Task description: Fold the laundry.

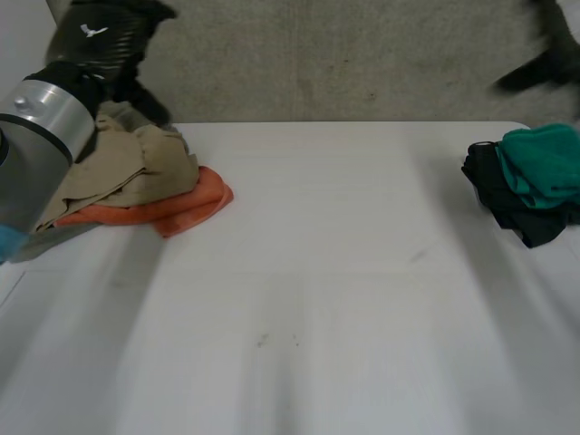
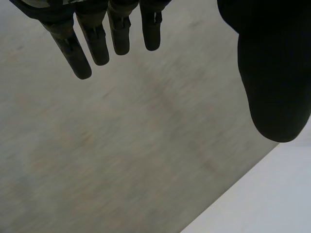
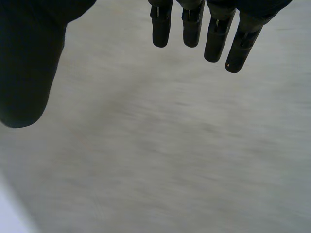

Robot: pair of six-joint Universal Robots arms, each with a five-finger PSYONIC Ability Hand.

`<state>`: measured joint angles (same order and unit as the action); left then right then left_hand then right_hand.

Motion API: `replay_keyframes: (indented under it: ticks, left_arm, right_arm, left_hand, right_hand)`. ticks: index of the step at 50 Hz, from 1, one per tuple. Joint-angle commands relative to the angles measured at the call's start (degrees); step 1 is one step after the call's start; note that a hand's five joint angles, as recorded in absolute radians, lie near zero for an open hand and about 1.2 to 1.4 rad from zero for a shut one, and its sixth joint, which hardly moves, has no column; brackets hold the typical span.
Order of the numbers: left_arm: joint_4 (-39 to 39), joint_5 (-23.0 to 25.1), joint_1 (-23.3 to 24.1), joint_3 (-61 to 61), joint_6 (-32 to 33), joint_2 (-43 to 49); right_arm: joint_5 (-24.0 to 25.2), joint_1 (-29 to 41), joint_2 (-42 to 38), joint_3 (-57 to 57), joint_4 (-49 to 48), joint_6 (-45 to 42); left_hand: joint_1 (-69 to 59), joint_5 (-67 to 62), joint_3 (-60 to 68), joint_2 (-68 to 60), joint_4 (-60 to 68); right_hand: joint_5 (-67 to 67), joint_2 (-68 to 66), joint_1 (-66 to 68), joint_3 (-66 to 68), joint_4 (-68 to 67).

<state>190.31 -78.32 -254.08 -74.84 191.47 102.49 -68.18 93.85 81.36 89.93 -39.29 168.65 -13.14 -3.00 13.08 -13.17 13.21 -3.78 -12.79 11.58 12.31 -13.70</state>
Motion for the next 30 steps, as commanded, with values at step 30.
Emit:
replay_keyframes:
  ticks: [30]
  left_arm:
    - [6.1,5.1,-15.9,37.2,20.0,48.8]
  right_arm:
    - [-1.2,12.1,-7.4,17.5,16.5,-19.5]
  left_hand:
    - [-66.9,-67.0,66.9,-66.8,66.8]
  right_hand:
    - [3.8,2.8,-1.6,-2.3,3.7]
